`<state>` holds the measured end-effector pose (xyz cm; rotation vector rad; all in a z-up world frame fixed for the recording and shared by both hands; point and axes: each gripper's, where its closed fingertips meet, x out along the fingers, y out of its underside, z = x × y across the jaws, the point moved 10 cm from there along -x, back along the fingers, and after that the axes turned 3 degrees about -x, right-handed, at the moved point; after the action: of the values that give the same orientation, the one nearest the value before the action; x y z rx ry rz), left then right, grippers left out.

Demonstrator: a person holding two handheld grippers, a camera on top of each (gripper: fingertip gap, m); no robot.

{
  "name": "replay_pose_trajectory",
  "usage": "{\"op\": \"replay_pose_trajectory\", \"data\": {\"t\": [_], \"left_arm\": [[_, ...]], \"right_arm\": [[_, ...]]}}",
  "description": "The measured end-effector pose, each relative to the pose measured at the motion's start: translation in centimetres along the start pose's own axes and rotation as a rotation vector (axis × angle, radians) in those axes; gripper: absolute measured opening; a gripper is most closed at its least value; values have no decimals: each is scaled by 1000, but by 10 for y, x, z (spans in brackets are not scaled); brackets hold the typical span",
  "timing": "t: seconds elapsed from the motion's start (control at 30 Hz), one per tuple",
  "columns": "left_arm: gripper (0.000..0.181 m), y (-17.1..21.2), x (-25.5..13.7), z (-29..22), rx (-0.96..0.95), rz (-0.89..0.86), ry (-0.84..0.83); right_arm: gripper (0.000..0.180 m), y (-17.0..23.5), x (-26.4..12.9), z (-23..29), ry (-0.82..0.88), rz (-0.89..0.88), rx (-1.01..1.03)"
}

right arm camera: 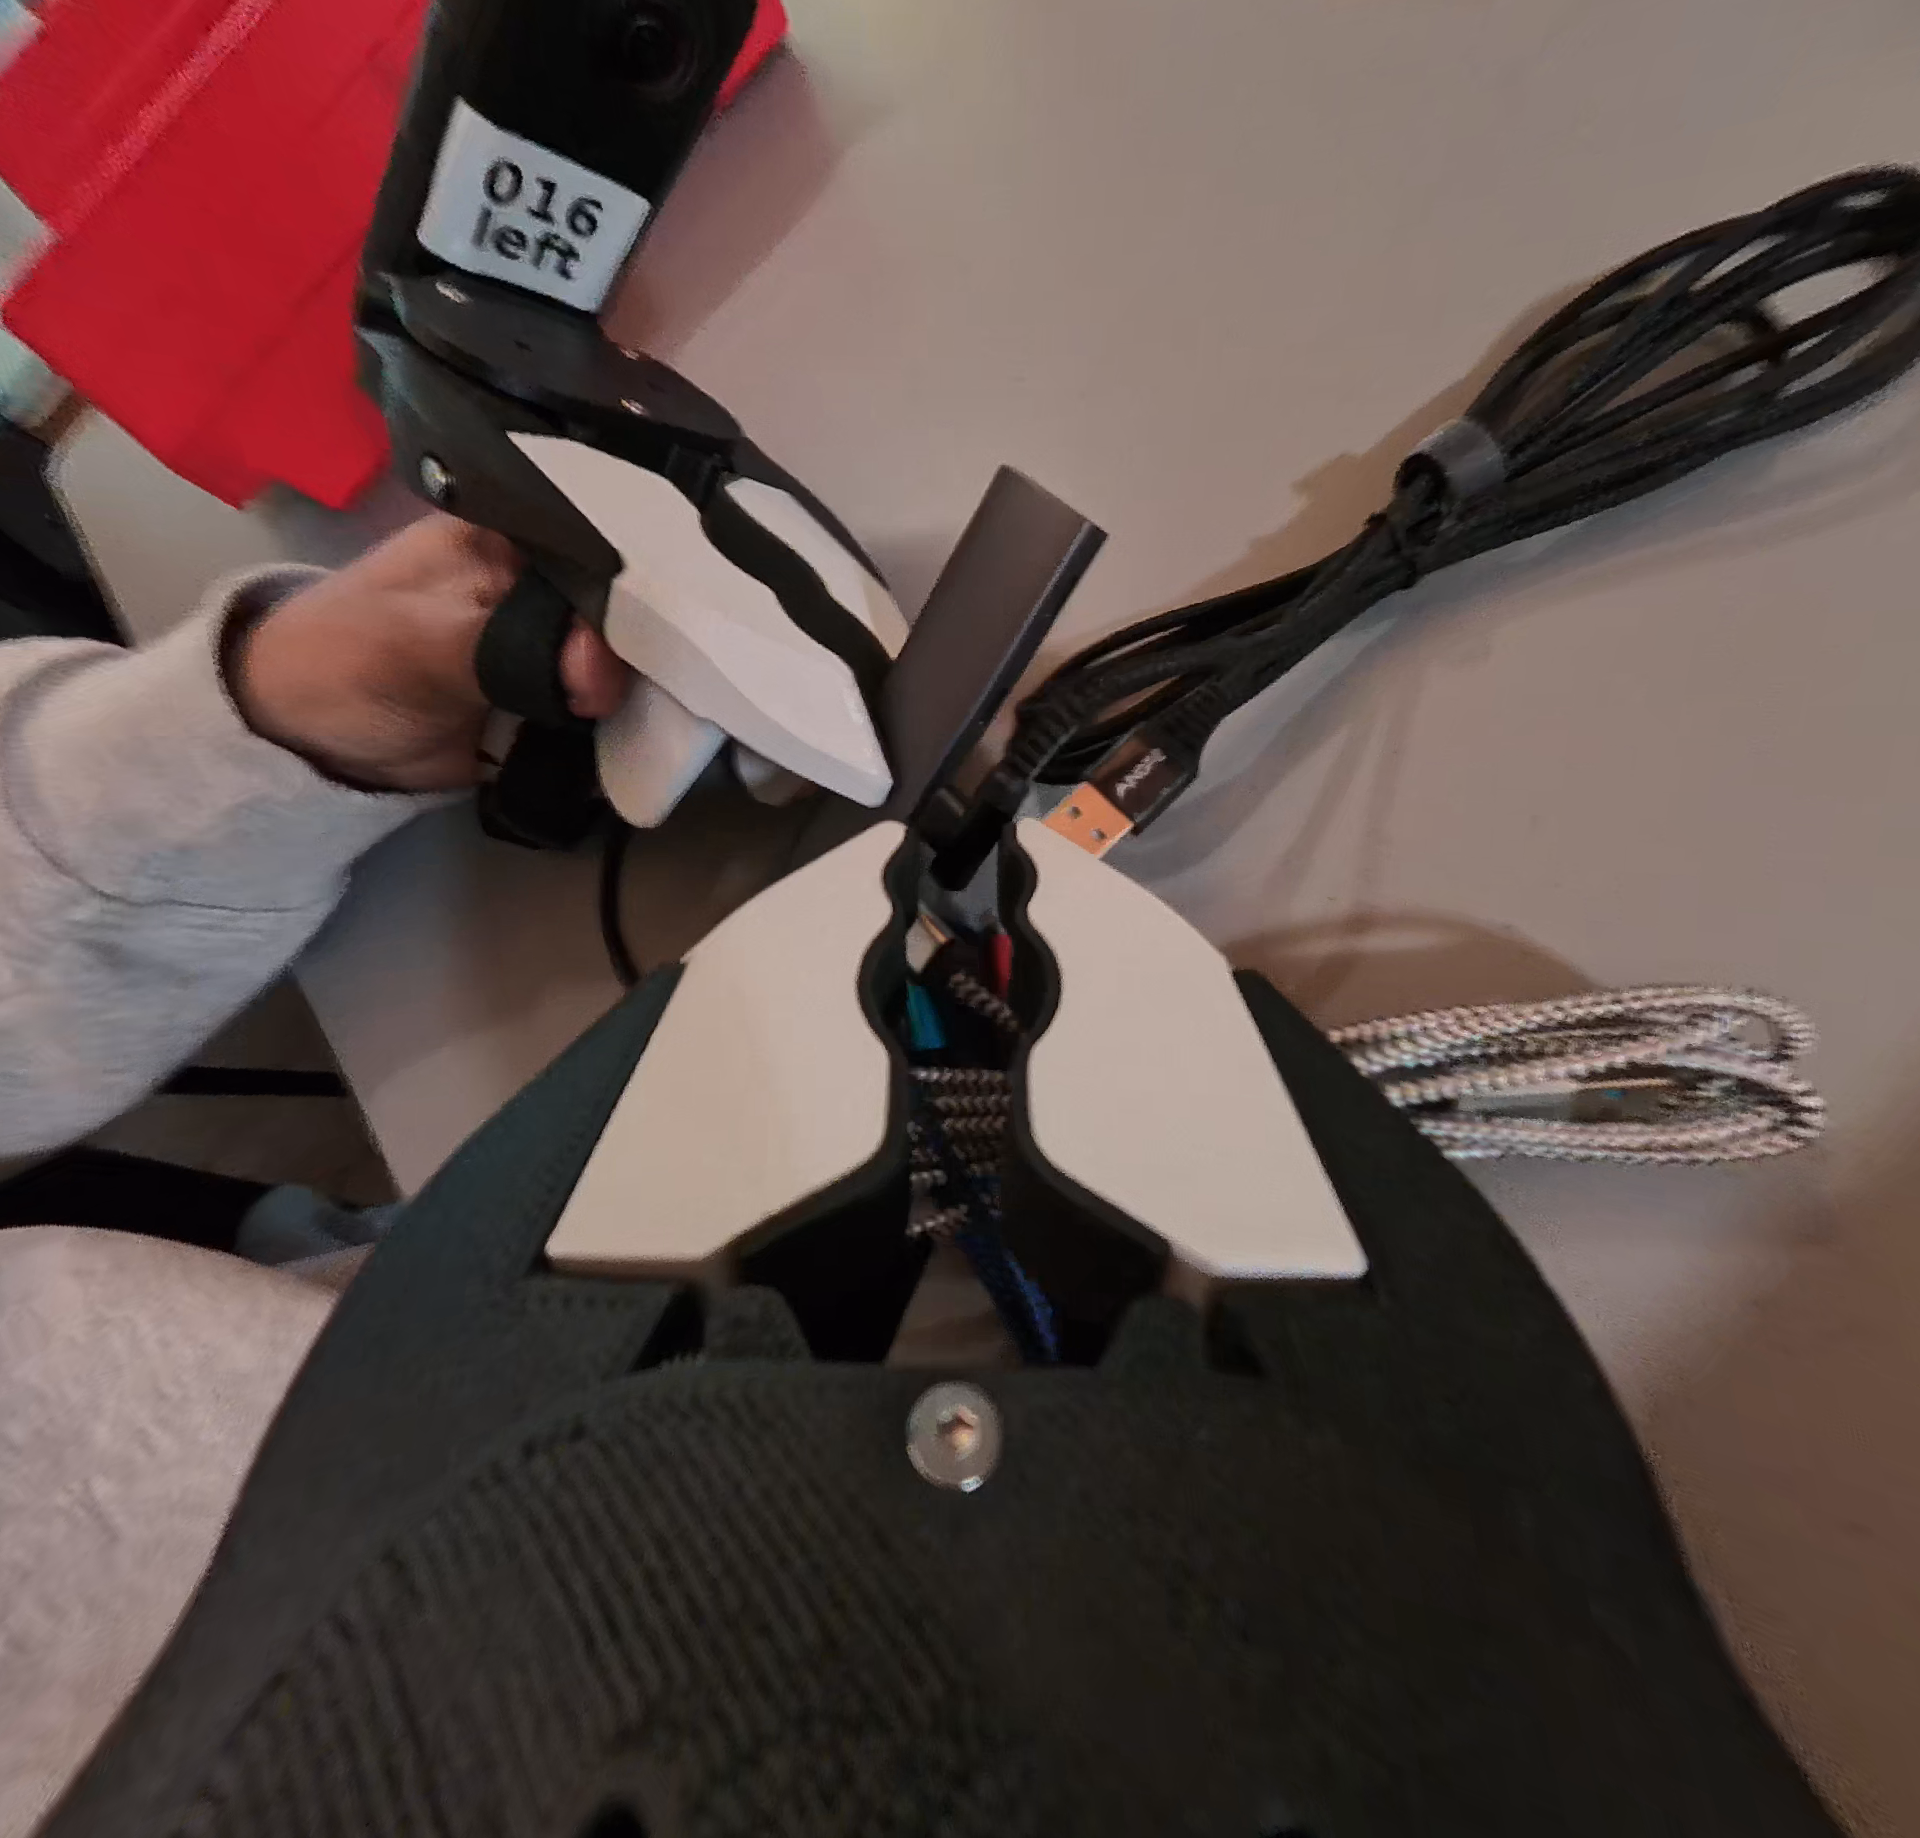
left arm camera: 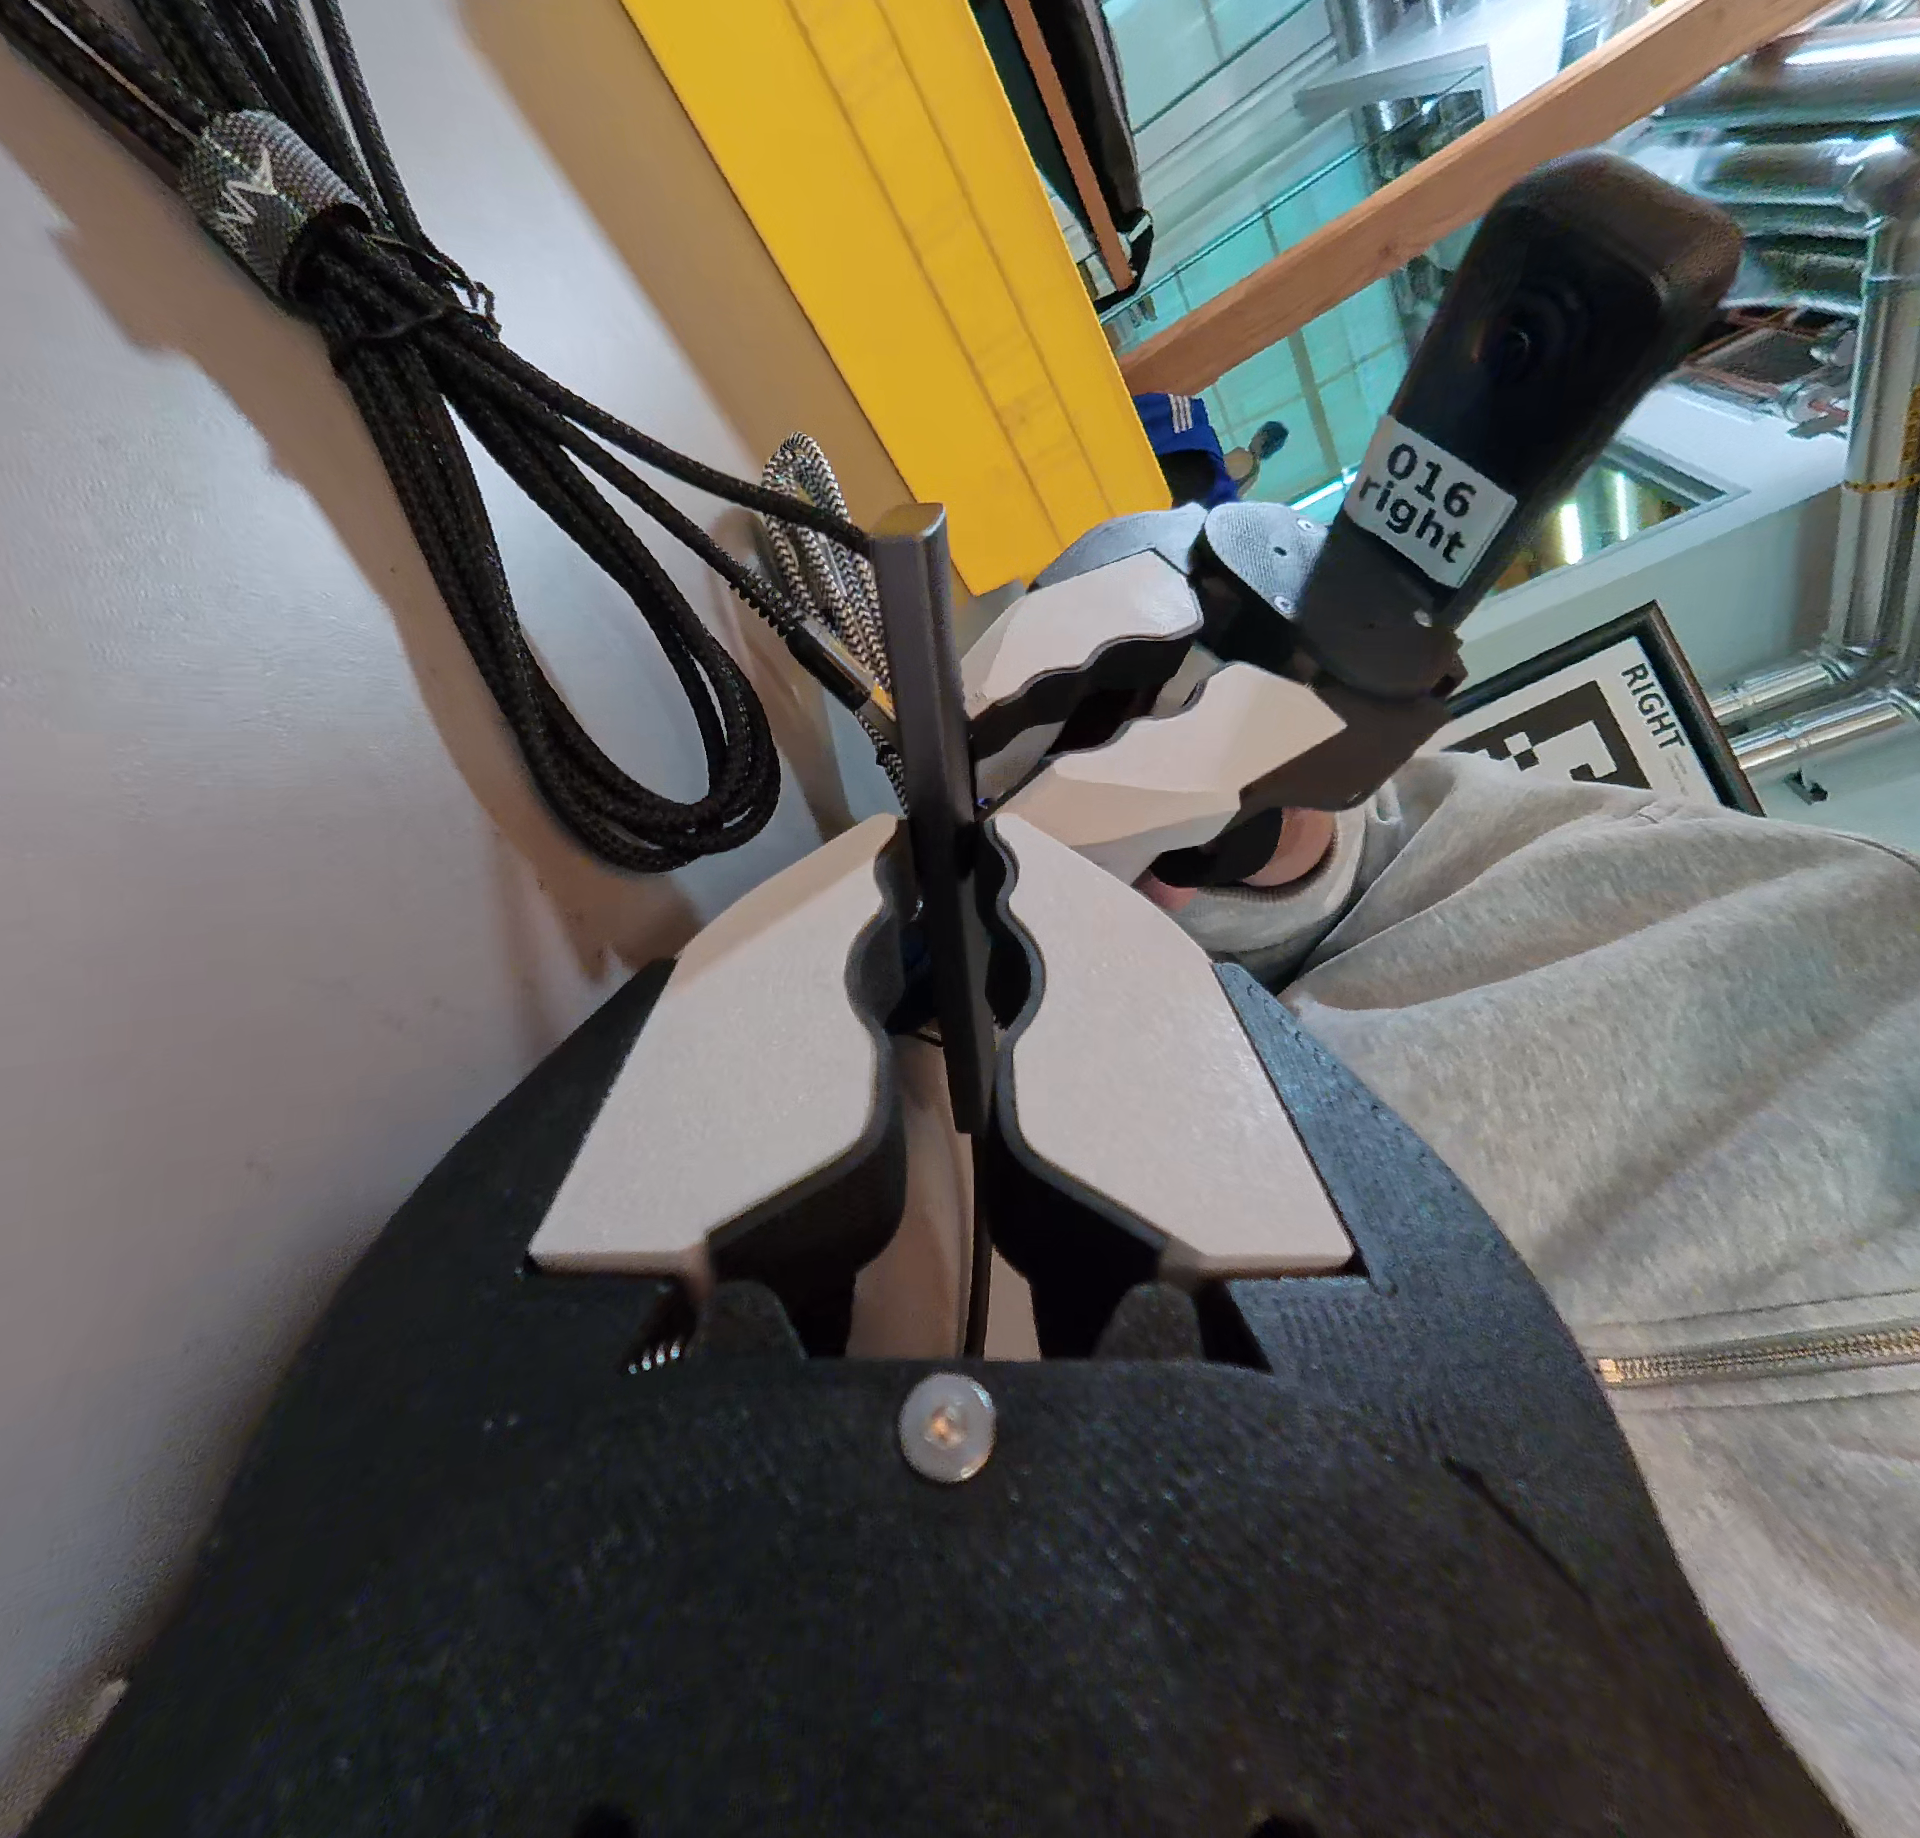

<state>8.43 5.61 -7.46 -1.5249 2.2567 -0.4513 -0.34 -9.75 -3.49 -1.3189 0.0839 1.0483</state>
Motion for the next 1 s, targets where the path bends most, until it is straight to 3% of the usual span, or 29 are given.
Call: {"op": "replay_pose_trajectory", "data": {"t": [0.1, 0.27, 0.43, 0.77, 0.9, 1.0], "left_arm": [[11, 0, 0, -1, 10, -8, -17], [10, -2, 0, 2, -36, 5, 32], [10, -2, -1, 2, -49, 5, 62], [10, -3, -3, 5, -95, -11, 100], [19, -7, -11, 7, -112, -117, 136], [19, -12, -29, 6, -49, -336, 109]], "right_arm": [[14, 3, 1, -4, -31, -26, 109], [15, 1, 1, -4, -36, -19, 30], [14, -3, -5, -15, -148, -21, -3], [28, -19, -42, -52, -171, -273, 13], [30, -21, -43, -54, -163, -275, -14], [35, -23, -49, -54, -130, -299, -66]]}}
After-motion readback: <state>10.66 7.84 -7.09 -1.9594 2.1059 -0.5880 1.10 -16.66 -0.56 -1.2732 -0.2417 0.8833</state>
